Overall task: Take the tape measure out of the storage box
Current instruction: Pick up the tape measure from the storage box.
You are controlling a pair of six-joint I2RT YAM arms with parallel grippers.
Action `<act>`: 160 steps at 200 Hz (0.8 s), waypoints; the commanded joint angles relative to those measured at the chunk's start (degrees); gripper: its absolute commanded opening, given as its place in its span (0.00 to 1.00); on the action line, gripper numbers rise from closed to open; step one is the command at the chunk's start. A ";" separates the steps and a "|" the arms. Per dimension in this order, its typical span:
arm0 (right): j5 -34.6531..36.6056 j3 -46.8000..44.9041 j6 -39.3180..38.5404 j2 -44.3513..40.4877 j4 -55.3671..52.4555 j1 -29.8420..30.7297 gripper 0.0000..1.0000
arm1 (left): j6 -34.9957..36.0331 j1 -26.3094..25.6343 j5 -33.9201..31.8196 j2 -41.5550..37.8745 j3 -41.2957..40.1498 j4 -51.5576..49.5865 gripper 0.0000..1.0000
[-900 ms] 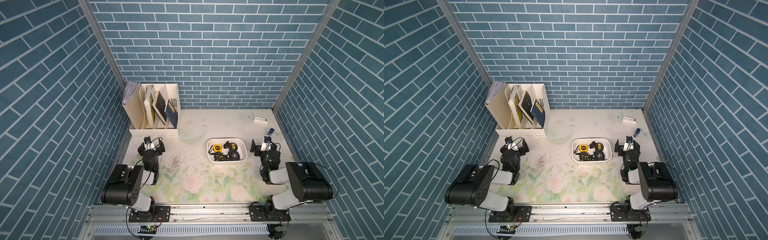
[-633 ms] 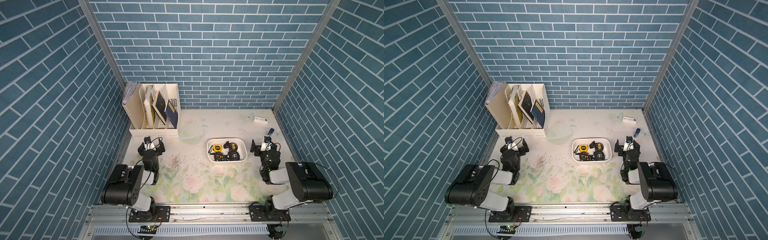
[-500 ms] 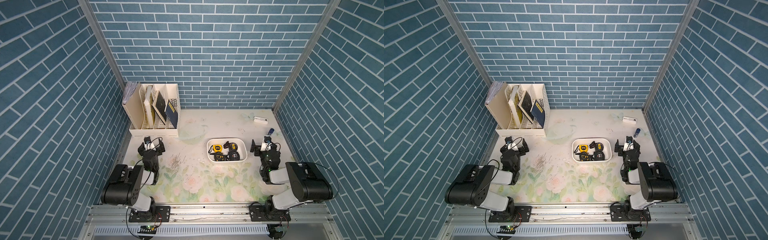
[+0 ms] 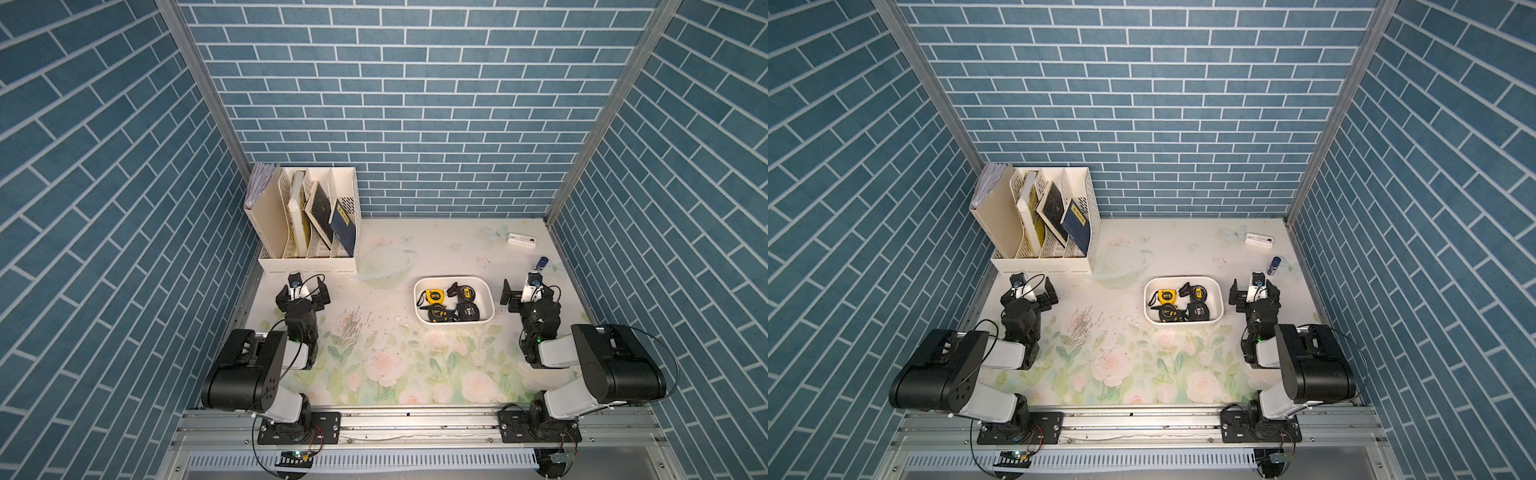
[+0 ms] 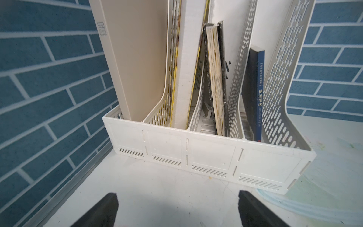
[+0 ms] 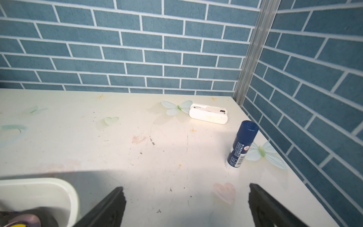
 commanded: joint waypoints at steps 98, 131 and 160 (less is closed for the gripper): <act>0.29 21.30 13.70 -21.84 -50.54 3.69 1.00 | -17.63 -17.21 -5.65 -6.38 42.63 -70.36 1.00; 0.17 31.06 13.09 -18.33 -64.97 8.64 1.00 | -29.14 -17.29 0.34 -9.34 40.88 -73.69 1.00; 3.74 35.84 12.41 -13.97 -71.15 13.92 1.00 | -33.60 -17.34 2.02 -10.37 41.51 -76.71 1.00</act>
